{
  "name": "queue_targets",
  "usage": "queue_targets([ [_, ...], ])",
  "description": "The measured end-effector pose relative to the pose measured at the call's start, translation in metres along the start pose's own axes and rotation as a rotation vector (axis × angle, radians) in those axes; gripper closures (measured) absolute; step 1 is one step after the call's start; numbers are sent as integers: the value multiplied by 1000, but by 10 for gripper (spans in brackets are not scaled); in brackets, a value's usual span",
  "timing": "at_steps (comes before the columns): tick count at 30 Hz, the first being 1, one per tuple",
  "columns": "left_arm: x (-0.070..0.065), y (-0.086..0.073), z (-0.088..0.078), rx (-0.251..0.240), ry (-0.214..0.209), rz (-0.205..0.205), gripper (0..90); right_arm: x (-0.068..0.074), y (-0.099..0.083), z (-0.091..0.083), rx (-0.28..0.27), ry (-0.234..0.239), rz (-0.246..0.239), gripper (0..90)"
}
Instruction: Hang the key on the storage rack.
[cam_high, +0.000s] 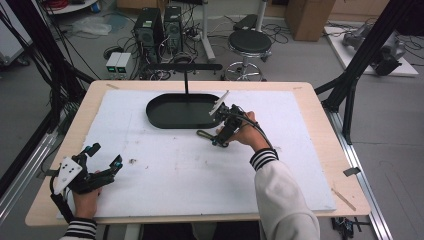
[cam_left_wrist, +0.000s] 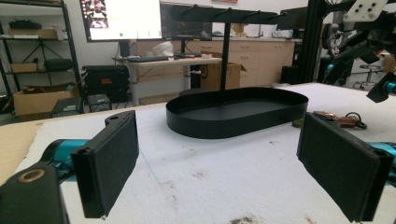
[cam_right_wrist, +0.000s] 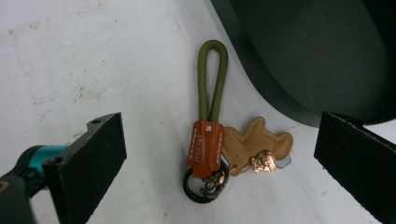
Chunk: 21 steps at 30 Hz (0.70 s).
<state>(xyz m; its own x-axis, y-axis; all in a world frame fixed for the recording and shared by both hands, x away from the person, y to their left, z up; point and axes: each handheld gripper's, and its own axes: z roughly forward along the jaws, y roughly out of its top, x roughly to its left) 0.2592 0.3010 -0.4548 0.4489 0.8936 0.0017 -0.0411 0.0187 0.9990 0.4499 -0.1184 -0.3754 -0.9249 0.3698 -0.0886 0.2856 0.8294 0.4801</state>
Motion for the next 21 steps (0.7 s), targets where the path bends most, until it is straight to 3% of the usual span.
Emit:
queue_targets([
  [14,0,0,0,0,-2,-1,133,1,7,20,103,24,5,56],
  [16,0,0,0,1,-1,-1,133,0,7,22,115,30,0,79],
  [18,0,0,0,-1,-1,-3,133,0,7,24,127,47,2,163],
  [21,0,0,0,-1,-1,-3,133,-1,7,26,138,55,8,172],
])
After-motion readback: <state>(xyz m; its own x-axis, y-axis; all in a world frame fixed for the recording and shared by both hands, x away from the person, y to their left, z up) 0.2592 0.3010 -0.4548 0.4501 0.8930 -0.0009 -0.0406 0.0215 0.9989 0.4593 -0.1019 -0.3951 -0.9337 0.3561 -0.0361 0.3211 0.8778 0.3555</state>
